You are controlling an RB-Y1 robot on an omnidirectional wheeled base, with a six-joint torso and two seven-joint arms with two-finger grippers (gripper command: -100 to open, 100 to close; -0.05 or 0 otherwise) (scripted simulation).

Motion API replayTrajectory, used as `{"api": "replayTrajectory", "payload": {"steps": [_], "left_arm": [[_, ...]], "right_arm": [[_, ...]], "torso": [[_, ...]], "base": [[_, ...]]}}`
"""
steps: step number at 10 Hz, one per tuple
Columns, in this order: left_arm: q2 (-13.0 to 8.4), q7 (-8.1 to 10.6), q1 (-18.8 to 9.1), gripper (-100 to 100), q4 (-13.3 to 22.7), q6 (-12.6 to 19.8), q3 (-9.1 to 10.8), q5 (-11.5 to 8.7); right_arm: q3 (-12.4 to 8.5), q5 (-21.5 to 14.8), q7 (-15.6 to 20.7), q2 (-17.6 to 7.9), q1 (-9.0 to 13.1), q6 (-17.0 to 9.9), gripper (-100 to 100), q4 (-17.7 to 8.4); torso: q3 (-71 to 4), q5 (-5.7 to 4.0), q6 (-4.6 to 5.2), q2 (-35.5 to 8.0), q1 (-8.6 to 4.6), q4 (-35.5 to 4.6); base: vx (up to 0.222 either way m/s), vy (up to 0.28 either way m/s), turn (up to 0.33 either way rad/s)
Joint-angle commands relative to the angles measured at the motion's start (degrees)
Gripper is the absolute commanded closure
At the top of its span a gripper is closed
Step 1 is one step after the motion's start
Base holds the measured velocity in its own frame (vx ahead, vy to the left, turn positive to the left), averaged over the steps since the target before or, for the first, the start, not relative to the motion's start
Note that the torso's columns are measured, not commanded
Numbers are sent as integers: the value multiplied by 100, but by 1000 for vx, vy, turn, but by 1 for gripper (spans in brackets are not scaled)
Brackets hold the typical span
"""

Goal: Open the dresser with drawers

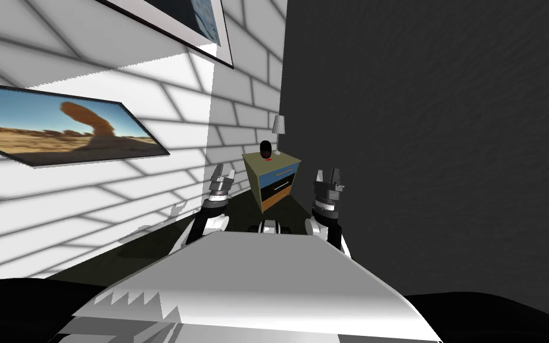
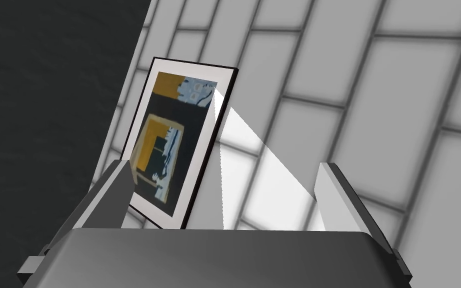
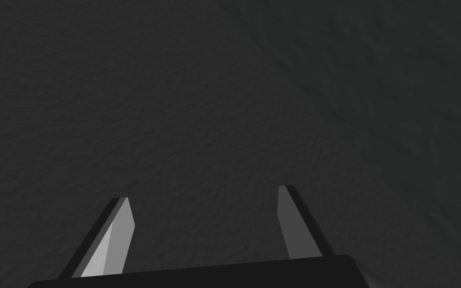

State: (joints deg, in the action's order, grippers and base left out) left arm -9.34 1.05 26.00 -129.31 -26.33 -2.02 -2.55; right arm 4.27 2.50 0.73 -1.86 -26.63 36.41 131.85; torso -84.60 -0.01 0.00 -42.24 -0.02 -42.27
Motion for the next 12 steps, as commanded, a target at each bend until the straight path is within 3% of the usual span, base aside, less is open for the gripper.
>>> {"api": "replayTrajectory", "payload": {"steps": [1,12], "left_arm": [[-142,-12,-188,-100,455,-81,42,-135],[-245,-144,-874,-100,2108,-293,70,-599]], "right_arm": [[0,0,0,0,0,0,0,0],[0,0,0,0,1,0,0,0]], "torso": [[1,0,0,-2,-4,-1],[3,1,2,-6,3,-2]], "base": [[74,-135,132],[66,-122,106]]}}
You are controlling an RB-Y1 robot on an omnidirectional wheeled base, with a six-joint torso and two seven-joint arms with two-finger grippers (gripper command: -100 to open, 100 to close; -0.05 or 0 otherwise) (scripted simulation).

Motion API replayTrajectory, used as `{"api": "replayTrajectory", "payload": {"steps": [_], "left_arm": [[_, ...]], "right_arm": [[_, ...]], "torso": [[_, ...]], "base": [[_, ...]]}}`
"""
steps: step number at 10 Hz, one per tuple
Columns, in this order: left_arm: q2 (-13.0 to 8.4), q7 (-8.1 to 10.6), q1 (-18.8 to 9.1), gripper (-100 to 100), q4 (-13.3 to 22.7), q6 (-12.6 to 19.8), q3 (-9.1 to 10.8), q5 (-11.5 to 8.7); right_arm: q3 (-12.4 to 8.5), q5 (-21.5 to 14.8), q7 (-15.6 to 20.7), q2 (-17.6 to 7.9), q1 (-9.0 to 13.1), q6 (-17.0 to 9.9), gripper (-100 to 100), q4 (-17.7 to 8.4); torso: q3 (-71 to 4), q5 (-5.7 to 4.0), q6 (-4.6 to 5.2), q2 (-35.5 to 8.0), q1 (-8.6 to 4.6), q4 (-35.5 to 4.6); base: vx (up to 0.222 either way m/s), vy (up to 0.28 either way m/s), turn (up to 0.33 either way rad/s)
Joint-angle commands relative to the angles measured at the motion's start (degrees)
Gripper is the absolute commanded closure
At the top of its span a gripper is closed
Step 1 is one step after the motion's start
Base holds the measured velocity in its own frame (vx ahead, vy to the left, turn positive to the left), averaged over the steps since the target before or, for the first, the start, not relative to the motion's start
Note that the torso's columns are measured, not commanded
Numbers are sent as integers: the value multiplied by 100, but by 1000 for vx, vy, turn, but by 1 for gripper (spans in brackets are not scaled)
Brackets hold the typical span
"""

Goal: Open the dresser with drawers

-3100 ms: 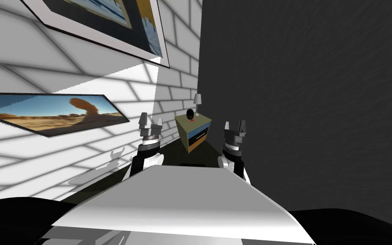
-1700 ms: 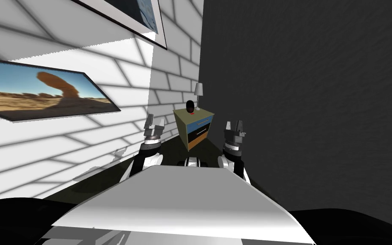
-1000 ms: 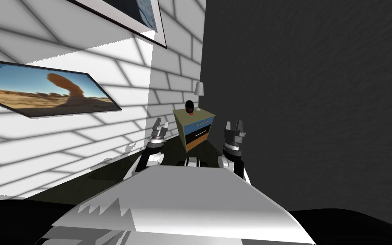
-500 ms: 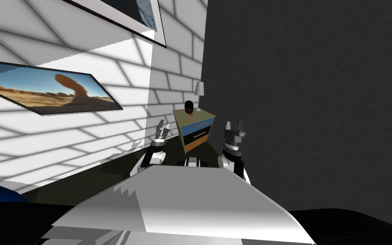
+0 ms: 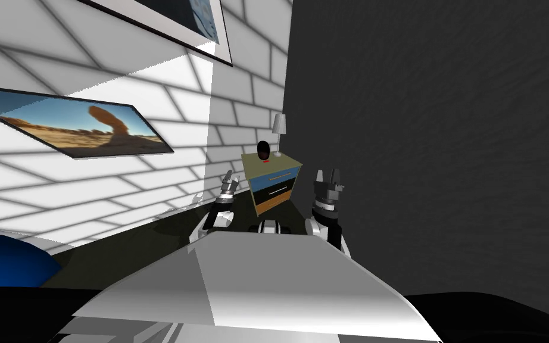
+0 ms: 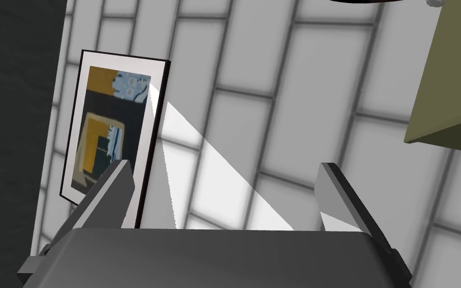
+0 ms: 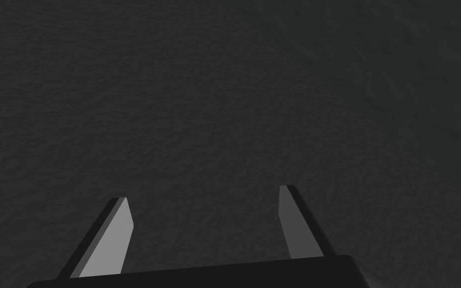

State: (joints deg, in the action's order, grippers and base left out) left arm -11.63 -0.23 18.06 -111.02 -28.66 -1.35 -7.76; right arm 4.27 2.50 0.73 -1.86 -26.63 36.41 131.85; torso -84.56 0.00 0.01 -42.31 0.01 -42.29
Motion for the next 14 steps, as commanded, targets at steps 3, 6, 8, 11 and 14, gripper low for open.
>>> {"api": "replayTrajectory", "payload": {"steps": [3,6,8,11,14], "left_arm": [[-28,-54,-277,-100,674,-123,11,-213],[-40,-93,-476,-100,1138,-188,20,-349],[-45,-112,-575,-100,1416,-220,24,-417],[-53,-149,-767,-100,1833,-284,32,-549],[-50,-167,-859,-100,2124,-315,35,-613]], "right_arm": [[0,0,0,0,0,0,0,0],[0,0,0,0,0,0,0,0],[0,0,0,0,0,0,0,0],[0,0,0,0,0,0,0,0],[0,0,0,0,0,0,0,0]], "torso": [[3,0,0,-4,3,-1],[-5,4,4,12,-2,7],[-27,18,39,53,-10,43],[-51,34,55,98,-33,81],[-64,34,70,116,-13,75]], "base": [[45,-137,109],[53,-126,133],[43,-102,100],[30,-124,112],[38,-115,89]]}}
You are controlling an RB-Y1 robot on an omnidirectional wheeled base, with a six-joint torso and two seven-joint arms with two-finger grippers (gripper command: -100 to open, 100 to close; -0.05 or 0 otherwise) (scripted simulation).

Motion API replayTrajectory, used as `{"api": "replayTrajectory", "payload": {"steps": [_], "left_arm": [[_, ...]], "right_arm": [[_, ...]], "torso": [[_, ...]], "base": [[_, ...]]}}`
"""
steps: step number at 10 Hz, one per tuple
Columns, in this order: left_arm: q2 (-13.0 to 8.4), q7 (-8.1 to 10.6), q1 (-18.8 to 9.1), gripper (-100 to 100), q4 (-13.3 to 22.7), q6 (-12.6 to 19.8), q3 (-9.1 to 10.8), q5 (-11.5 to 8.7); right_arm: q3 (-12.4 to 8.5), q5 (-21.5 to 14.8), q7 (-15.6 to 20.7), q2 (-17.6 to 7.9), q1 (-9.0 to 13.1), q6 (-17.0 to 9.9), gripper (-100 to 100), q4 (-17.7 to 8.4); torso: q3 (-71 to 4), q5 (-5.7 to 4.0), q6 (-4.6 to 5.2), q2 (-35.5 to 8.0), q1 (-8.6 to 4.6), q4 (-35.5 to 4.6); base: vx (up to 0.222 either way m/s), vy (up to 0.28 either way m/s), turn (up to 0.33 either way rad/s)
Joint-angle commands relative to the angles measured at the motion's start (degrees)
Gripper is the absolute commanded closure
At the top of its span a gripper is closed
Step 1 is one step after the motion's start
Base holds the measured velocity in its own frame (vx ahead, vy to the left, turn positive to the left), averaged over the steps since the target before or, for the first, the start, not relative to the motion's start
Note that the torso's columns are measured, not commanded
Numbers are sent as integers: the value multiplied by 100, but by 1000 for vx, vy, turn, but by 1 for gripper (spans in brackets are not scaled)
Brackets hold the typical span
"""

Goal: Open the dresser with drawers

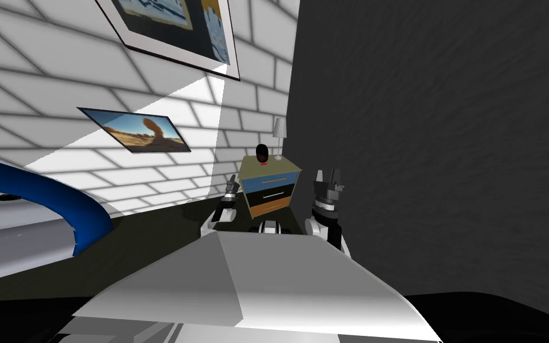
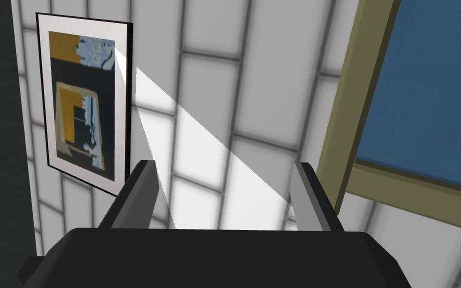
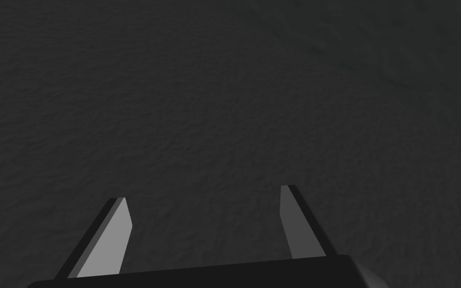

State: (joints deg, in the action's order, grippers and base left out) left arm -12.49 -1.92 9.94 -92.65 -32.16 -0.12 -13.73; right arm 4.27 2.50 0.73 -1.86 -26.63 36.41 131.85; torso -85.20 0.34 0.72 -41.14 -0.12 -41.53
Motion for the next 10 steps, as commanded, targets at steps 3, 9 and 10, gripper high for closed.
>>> {"api": "replayTrajectory", "payload": {"steps": [3,9,10], "left_arm": [[60,-33,-221,-100,661,-25,-80,-138],[210,-93,-524,-100,1413,-130,-67,-349],[275,-106,-590,-100,1569,-153,-65,-395]], "right_arm": [[0,0,0,0,1,0,0,0],[0,0,0,0,1,0,0,0],[1,0,0,0,1,0,0,0]], "torso": [[0,-10,-9,-3,6,-17],[73,-33,-67,-127,4,-76],[67,-38,-70,-119,-3,-76]], "base": [[11,-103,75],[33,-121,78],[26,-165,129]]}}
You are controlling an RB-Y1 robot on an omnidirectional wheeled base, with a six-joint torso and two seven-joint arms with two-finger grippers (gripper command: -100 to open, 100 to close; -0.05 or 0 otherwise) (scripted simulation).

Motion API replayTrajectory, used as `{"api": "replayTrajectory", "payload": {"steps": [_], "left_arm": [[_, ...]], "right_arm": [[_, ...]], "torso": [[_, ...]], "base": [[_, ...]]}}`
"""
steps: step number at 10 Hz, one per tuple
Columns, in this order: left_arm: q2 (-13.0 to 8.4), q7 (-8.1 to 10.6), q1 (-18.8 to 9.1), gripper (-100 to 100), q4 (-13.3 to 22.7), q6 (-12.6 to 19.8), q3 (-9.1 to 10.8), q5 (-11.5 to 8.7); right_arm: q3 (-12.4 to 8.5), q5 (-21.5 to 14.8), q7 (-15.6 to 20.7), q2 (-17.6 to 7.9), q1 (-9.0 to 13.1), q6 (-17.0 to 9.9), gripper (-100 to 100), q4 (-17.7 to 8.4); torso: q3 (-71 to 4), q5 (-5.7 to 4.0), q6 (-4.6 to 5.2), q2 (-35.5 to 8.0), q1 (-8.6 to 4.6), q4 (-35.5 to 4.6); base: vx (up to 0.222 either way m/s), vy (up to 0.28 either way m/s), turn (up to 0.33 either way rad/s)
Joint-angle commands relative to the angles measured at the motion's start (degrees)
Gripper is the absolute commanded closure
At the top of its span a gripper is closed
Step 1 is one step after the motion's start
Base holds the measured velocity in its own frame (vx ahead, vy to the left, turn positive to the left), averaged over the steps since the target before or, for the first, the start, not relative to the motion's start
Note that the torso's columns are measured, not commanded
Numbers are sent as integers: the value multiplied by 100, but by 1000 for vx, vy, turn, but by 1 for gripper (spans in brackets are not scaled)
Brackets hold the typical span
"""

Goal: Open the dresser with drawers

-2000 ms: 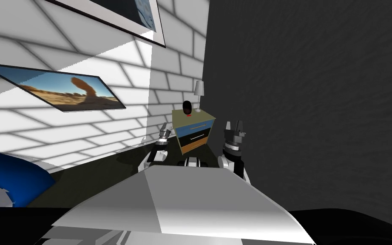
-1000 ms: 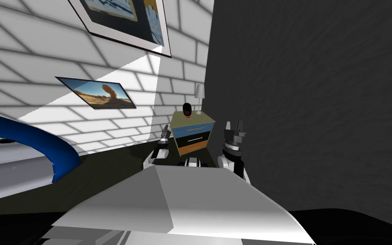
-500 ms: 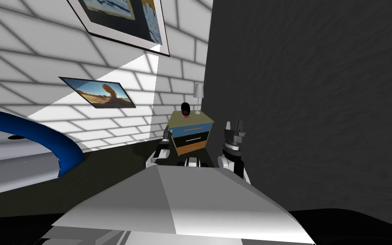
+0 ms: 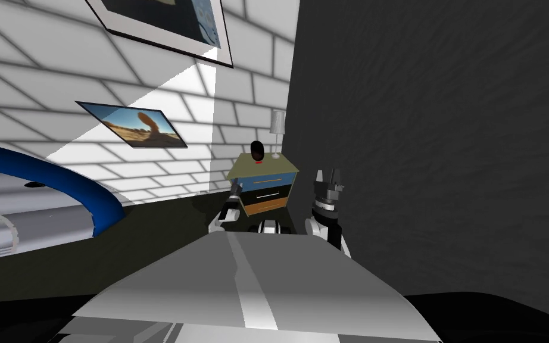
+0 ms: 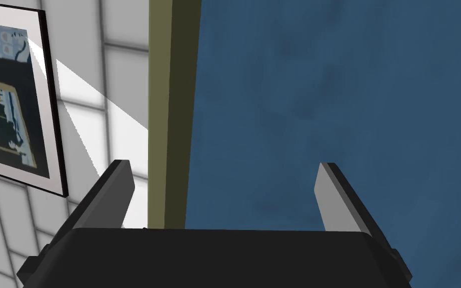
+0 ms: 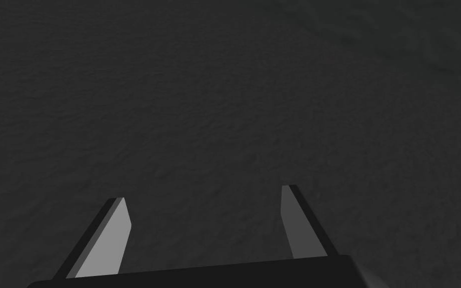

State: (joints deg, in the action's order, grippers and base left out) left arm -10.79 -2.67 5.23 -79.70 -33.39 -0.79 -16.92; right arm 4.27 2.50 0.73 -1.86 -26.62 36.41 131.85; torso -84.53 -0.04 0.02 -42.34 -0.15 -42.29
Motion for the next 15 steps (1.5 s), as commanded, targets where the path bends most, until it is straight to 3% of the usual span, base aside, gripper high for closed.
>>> {"api": "replayTrajectory", "payload": {"steps": [1,5,9,12,13,14,15], "left_arm": [[186,-43,-180,-100,420,-50,5,-118],[688,-81,-376,-100,881,-116,13,-253],[1304,-98,-460,-100,1075,-146,16,-312],[1261,-184,-620,-100,964,109,81,-328],[1243,-148,-548,-100,965,31,56,-323],[1249,-109,-479,100,1070,-129,20,-308],[1243,-128,-504,100,1022,-42,32,-313]], "right_arm": [[0,0,0,0,0,0,0,0],[0,0,0,-1,0,0,0,0],[-1,0,0,-1,0,0,0,0],[-2,0,0,-2,0,0,0,0],[-2,0,0,-2,-1,0,0,0],[-2,0,0,-2,0,0,0,0],[-1,0,0,-2,1,0,0,0]], "torso": [[-6,1,-1,9,8,2],[0,4,-2,-1,17,-1],[-3,7,-2,3,29,0],[-9,6,-3,15,26,3],[-15,5,-3,23,21,6],[-6,4,-2,6,13,3],[10,2,-1,-18,6,-4]], "base": [[32,-139,109],[18,-120,84],[13,-63,43],[37,5,28],[36,7,7],[-32,-9,-54],[-13,6,22]]}}
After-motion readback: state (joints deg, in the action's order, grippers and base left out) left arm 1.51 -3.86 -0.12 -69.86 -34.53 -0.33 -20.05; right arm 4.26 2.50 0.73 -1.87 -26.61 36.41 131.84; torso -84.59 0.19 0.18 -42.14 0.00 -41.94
